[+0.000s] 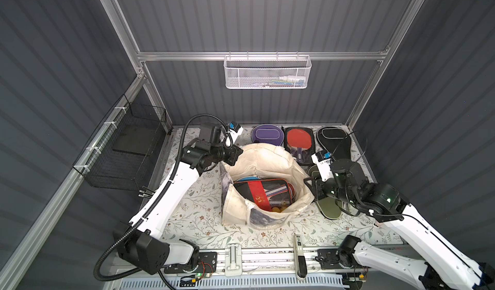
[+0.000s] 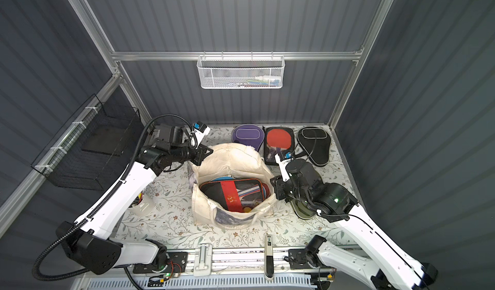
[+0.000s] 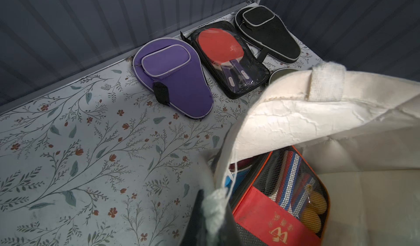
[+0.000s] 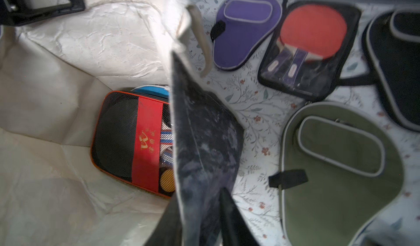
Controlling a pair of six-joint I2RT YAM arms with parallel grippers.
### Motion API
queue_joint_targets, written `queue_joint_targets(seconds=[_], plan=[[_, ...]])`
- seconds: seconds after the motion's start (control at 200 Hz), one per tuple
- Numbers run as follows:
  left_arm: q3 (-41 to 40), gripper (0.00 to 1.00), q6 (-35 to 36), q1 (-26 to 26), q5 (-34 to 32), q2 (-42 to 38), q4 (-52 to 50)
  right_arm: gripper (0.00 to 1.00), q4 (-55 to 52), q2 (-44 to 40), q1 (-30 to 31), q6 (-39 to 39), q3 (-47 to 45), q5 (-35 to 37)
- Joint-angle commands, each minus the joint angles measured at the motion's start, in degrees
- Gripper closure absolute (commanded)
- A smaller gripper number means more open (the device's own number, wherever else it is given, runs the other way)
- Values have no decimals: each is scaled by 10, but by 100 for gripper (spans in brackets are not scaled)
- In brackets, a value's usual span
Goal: Remove the ping pong set from the canvas bag
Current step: Adjust the canvas bag at the center of the board, then adjust the ping pong set in the canvas bag.
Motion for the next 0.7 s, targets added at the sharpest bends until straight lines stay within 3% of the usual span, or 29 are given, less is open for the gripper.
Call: queue_joint_targets(seconds=[0.0, 0.22, 0.48, 0.695], plan=[[49, 100, -6, 1, 49, -15, 71, 43, -8, -2, 1, -63, 38, 1], [39, 100, -29, -4, 84, -40, 143, 1, -5, 28, 43, -137, 98, -58], [39, 100, -46, -6, 98, -47, 170, 1, 73, 124, 128, -168, 85, -121], [19, 100, -60, -9, 104, -46, 181, 1, 130, 219, 139, -165, 83, -129]])
